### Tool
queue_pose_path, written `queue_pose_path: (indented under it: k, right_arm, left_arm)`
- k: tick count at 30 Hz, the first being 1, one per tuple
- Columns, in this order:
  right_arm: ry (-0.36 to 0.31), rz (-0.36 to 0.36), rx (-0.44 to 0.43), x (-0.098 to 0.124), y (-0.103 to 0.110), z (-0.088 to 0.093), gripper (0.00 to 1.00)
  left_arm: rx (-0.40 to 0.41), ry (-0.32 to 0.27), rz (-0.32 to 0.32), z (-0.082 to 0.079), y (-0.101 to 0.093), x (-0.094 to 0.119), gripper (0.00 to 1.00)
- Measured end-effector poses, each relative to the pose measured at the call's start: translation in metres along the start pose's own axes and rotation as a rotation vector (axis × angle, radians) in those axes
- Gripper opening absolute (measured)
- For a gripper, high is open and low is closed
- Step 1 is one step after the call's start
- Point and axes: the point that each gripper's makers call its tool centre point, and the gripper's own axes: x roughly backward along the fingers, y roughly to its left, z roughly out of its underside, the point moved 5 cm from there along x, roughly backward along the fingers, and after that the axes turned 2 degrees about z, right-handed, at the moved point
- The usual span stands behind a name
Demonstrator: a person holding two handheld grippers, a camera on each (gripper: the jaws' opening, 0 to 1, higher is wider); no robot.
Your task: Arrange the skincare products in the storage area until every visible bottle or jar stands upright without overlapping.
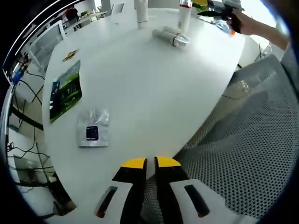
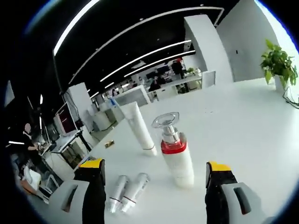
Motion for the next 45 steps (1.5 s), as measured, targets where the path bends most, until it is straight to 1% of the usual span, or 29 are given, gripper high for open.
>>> queue_pose_path:
  k: [4,9,12,14,19,21,23,25,27,29,33,35,40,42,45]
  right_arm:
    - [0.009,-0.003,0.035,-0.012,-0.004,-0.003,0.89]
    - [0.031,0.02,0.095,-0.023,-0.005,-0.005,0.97]
    - [0.051,0.012,0.1,-0.031,-0.004,-0.005,0.97]
    - [0.066,0.008,0.125,-0.035,-0.003,-0.004,0.96]
    - [0.075,-0.014,0.145,-0.045,-0.002,-0.006,0.92]
    - [0.08,-0.031,0.196,-0.049,-0.002,-0.007,0.88]
    - [0.098,-0.037,0.207,-0.054,-0.004,-0.007,0.86]
    - [0.095,-0.045,0.228,-0.057,-0.004,-0.007,0.85]
    - [0.099,-0.053,0.246,-0.06,-0.002,-0.006,0.82]
    - [0.113,-0.047,0.271,-0.064,-0.003,-0.005,0.8]
    - [0.13,-0.058,0.264,-0.069,-0.003,-0.002,0.74]
    - [0.146,-0.046,0.289,-0.072,-0.006,-0.001,0.72]
    - [0.169,-0.057,0.294,-0.075,-0.008,0.002,0.6]
    - [0.176,-0.056,0.3,-0.076,-0.009,0.004,0.59]
    - [0.203,-0.046,0.343,-0.078,-0.012,0.008,0.57]
  left_arm:
    - [-0.001,0.001,0.0,0.0,0.001,-0.001,0.04]
    - [-0.004,-0.002,0.002,0.0,0.0,0.0,0.04]
    - [0.002,-0.003,0.005,0.0,0.0,0.0,0.03]
    - [0.001,-0.002,0.005,-0.001,0.0,0.0,0.03]
    - [0.004,-0.006,0.0,-0.001,0.0,0.001,0.03]
    - [-0.002,-0.016,-0.01,-0.003,0.002,0.002,0.01]
    - [0.002,-0.037,-0.014,-0.005,0.003,0.004,0.0]
    - [0.009,-0.031,-0.012,-0.004,0.003,0.003,0.0]
    - [0.007,-0.027,-0.012,-0.003,0.003,0.002,0.0]
    - [0.009,-0.03,-0.011,-0.004,0.002,0.003,0.0]
    - [0.014,-0.025,-0.008,-0.003,0.002,0.002,0.01]
    - [0.016,-0.024,-0.008,-0.003,0.002,0.002,0.01]
    - [0.02,-0.025,-0.01,-0.003,0.003,0.002,0.0]
    - [0.019,-0.023,-0.011,-0.003,0.003,0.002,0.0]
    - [0.018,-0.018,-0.011,-0.003,0.003,0.002,0.0]
